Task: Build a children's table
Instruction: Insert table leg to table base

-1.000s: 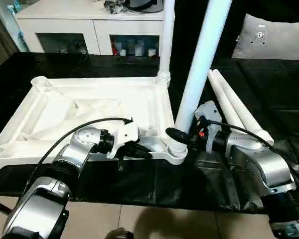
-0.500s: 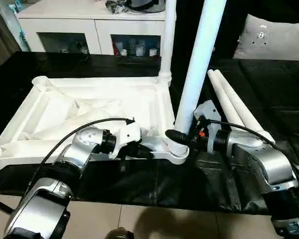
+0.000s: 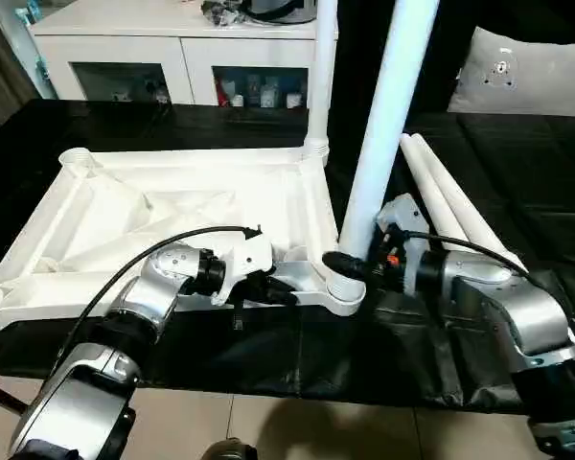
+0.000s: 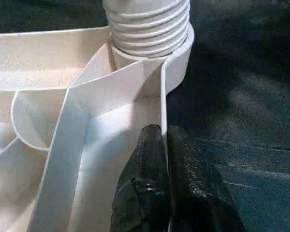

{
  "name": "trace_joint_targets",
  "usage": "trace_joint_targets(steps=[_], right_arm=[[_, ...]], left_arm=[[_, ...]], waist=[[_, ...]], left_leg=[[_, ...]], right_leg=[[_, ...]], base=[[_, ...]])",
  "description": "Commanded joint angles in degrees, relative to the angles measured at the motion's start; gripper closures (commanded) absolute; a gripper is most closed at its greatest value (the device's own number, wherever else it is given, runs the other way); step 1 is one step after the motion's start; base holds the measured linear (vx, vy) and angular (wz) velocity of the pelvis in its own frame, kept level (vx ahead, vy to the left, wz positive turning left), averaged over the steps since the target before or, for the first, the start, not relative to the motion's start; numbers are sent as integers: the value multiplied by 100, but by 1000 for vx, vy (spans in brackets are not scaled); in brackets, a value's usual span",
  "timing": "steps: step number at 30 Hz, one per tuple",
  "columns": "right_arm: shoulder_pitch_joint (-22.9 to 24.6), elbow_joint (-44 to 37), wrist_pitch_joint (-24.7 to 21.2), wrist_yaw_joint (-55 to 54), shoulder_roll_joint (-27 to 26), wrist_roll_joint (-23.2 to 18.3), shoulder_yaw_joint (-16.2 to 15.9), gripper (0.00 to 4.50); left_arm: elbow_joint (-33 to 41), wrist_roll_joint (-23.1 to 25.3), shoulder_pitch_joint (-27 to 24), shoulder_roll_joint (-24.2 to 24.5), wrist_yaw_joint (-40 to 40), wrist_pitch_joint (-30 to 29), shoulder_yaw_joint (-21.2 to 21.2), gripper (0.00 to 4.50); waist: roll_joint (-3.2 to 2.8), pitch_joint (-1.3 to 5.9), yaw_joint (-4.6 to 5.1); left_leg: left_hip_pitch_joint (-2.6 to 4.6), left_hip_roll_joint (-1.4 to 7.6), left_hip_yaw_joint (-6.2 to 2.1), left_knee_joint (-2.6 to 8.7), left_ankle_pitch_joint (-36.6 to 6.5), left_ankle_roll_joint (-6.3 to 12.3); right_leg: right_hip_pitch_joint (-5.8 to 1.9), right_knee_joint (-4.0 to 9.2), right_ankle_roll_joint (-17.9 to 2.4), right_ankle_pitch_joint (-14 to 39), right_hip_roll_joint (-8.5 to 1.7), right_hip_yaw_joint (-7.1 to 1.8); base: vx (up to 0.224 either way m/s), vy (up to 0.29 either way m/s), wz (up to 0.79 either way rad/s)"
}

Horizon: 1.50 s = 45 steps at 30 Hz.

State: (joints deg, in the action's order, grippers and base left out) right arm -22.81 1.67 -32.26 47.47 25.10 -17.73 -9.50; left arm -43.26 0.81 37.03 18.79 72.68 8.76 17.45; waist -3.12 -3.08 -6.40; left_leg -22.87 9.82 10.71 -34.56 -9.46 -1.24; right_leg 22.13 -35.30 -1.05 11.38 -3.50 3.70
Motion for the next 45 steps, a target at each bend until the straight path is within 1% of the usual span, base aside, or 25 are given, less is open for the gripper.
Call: trace_joint_targets(steps=[1, 5, 9, 13, 15, 17, 19, 23, 24, 26, 27, 29, 30, 31, 32, 33, 34, 35, 36, 37, 38, 39, 40, 41, 45], right_arm=[[47, 150, -136, 22, 100, 107, -74, 260], [56, 101, -205, 96, 130, 49, -85, 260], [20, 223, -138, 29, 94, 100, -73, 260], [-59, 704, 2, -150, -211, -67, 247, 260], [-31, 822, 36, -173, -263, -129, 344, 260], [20, 910, 61, -195, -297, -182, 427, 260], [173, 971, 52, -208, -361, -335, 598, 260], [557, 974, 137, -228, -513, -558, 881, 261], [557, 974, 137, -228, -513, -558, 881, 261], [706, 939, 240, -232, -515, -548, 868, 261], [794, 909, 303, -229, -526, -543, 865, 261], [1072, 746, 517, -206, -533, -466, 784, 261], [1099, 721, 557, -201, -518, -427, 750, 261], [1145, 679, 632, -191, -488, -351, 685, 261], [1216, 608, 842, -165, -371, -86, 468, 261], [1237, 589, 931, -160, -308, 55, 353, 261], [1259, 618, 1198, -124, -126, 446, 30, 261], [1261, 629, 1250, -113, -90, 518, -33, 261], [1268, 652, 1357, -87, -20, 659, -154, 261], [1271, 648, 1408, 31, 77, 768, -305, 261], [1270, 667, 1435, 130, 129, 826, -410, 261], [1267, 693, 1445, 146, 124, 833, -427, 261], [1271, 728, 1466, 157, 109, 836, -438, 261], [1245, 824, 1503, 145, 57, 827, -425, 261], [1054, 1264, 1720, 218, -58, 809, -494, 261]], left_arm=[[369, -299, 62, -72, 135, 91, -142, 450], [335, -289, 107, -120, 1, 164, -191, 450], [378, -288, 104, -129, 74, 95, -150, 450], [434, -196, 24, -105, 143, 49, -43, 450], [423, -183, 13, -104, 136, 44, -37, 450], [390, -184, 9, -107, 130, 43, -43, 450], [328, -200, 10, -125, 101, 34, -73, 450], [201, -228, 25, -175, -17, 26, -149, 450], [201, -228, 25, -175, -17, 26, -149, 450], [176, -226, 29, -182, -40, 17, -161, 450], [158, -222, 32, -186, -55, 15, -166, 450], [152, -225, 12, -180, -70, 0, -181, 450], [152, -223, 9, -178, -71, 0, -181, 450], [154, -220, 4, -176, -72, -1, -181, 450], [167, -216, -13, -168, -70, -5, -180, 450], [174, -214, -22, -163, -69, -5, -179, 450], [199, -211, -47, -157, -71, -13, -181, 450], [210, -213, -56, -155, -72, -18, -182, 450], [236, -216, -74, -152, -72, -29, -184, 450], [246, -210, -89, -155, -77, -32, -183, 450], [248, -199, -105, -158, -85, -28, -180, 450], [248, -194, -111, -158, -89, -24, -178, 450], [256, -188, -126, -159, -95, -20, -175, 450], [279, -187, -145, -155, -95, -25, -173, 450], [435, -206, -227, -99, -34, -55, -157, 450]], waist=[[75, 430, 5], [76, 427, -2], [81, 425, -4], [57, 426, 11], [40, 429, 11], [43, 431, 14], [14, 430, 8], [-5, 438, -13], [2, 440, -11], [-14, 430, -7], [-9, 424, -8], [-43, 423, -29], [-20, 422, -20], [-18, 419, -23], [-25, 421, -24], [-31, 421, -22], [-26, 404, -11], [-24, 395, -2], [-21, 359, 23], [5, 354, 30], [-11, 338, 37], [5, 328, 46], [-12, 319, 56], [13, 328, 68], [-14, 323, 115]], left_leg=[[187, 399, -164, 390, -1065, 131], [186, 396, -163, 386, -1058, 145], [189, 396, -163, 390, -1078, 132], [192, 393, -162, 386, -1164, 104], [191, 403, -173, 394, -1160, 85], [189, 398, -166, 394, -1138, 94], [189, 401, -167, 395, -1180, 85], [194, 407, -175, 402, -1238, 79], [192, 406, -174, 406, -1241, 79], [195, 402, -178, 413, -1316, 63], [203, 405, -173, 417, -1359, 56], [202, 402, -182, 418, -1411, 41], [202, 403, -185, 430, -1442, 46], [198, 400, -183, 431, -1456, 55], [198, 404, -190, 433, -1466, 53], [197, 396, -189, 431, -1458, 50], [192, 395, -195, 444, -1511, 31], [197, 394, -197, 447, -1585, 12], [231, 380, -200, 452, -1860, -25], [237, 386, -208, 455, -1912, -44], [255, 384, -215, 469, -2007, -61], [262, 388, -219, 478, -2072, -65], [303, 392, -231, 488, -2242, -98], [312, 394, -237, 498, -2297, -120], [307, 395, -256, 527, -2427, -155]], right_leg=[[-205, 395, -1175, 848, -582, -300], [-207, 400, -1166, 898, -582, -298], [-202, 403, -1155, 938, -582, -300], [-186, 420, -1183, 1035, -587, -296], [-199, 408, -1196, 975, -582, -293], [-200, 399, -1215, 843, -575, -292], [-200, 408, -1223, 844, -589, -295], [-206, 409, -1224, 821, -587, -289], [-206, 410, -1223, 814, -584, -286], [-199, 423, -1213, 915, -585, -282], [-191, 439, -1194, 983, -587, -285], [-193, 456, -1138, 1100, -601, -293], [-195, 460, -1118, 1130, -590, -288], [-194, 469, -1101, 1165, -592, -288], [-193, 469, -1071, 1234, -601, -289], [-193, 471, -1053, 1254, -595, -287], [-194, 487, -999, 1389, -594, -287], [-187, 501, -977, 1517, -603, -287], [-171, 559, -886, 2076, -611, -295], [-170, 569, -865, 2195, -614, -298], [-160, 595, -816, 2398, -612, -307], [-160, 609, -801, 2496, -616, -305], [-139, 629, -776, 2671, -609, -307], [-144, 631, -783, 2668, -612, -311], [-150, 617, -866, 2530, -610, -310]], base=[[0, 0, 0], [0, 0, 0], [0, 0, 0], [0, 0, 0], [0, 0, 0], [0, 0, 0], [0, 0, 0], [0, 0, 0], [0, 0, 0], [0, 0, 0], [0, 0, 0], [0, 0, 0], [0, 0, 0], [0, 0, 0], [0, 0, 0], [0, 0, 0], [0, 0, 0], [0, 0, 0], [0, 0, 0], [0, 0, 0], [0, 0, 0], [0, 0, 0], [0, 0, 0], [0, 0, 0], [0, 0, 0]])
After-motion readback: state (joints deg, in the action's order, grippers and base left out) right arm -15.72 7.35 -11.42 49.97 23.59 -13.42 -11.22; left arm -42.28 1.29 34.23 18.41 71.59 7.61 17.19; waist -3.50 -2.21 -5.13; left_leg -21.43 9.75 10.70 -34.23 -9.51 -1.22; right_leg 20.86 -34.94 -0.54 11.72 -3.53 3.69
